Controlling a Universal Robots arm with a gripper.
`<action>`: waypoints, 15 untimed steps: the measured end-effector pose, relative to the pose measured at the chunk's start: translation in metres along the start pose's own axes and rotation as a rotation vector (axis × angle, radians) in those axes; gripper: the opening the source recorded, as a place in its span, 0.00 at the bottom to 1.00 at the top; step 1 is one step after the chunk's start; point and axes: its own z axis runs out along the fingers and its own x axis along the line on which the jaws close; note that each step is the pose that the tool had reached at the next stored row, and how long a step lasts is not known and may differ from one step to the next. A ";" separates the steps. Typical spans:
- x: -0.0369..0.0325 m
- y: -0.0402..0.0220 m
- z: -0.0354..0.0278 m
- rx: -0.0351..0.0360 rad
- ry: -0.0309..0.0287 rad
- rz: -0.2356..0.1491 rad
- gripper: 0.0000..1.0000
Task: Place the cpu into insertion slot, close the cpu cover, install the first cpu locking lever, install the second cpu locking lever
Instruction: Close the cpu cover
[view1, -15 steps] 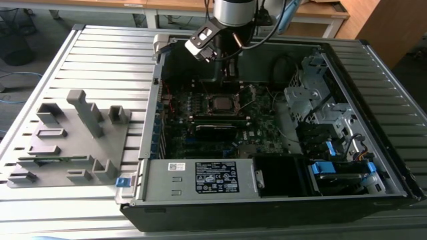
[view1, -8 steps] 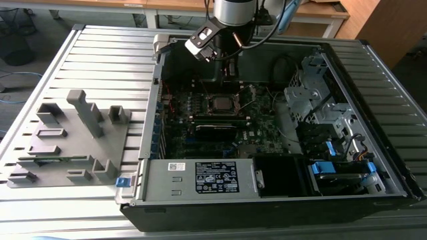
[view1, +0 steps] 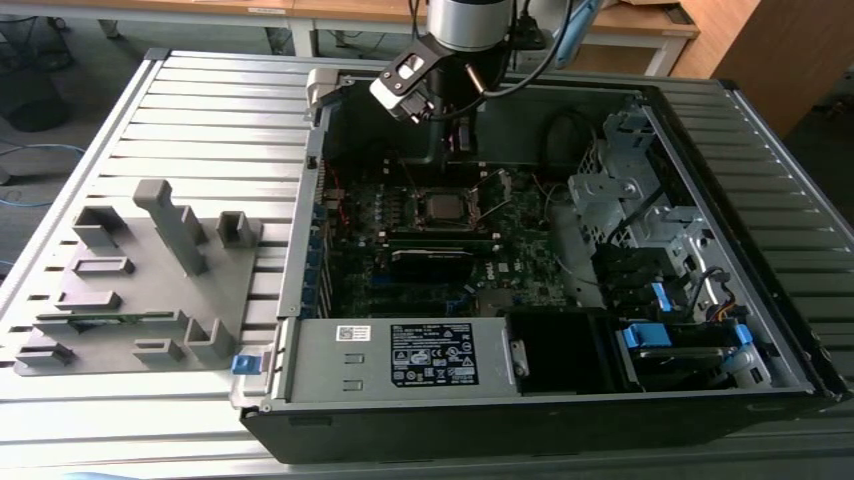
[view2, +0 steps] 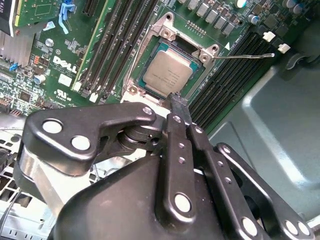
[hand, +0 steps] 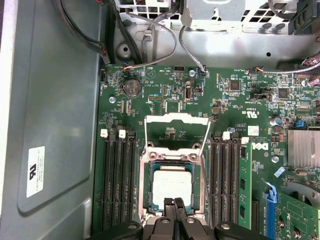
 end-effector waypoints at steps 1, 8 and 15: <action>0.0000 0.0000 0.0000 0.0000 0.0000 0.000 0.11; 0.0000 0.0000 0.0000 0.0000 -0.0001 0.000 0.11; 0.0000 0.0000 -0.0001 0.0000 0.0012 -0.025 0.11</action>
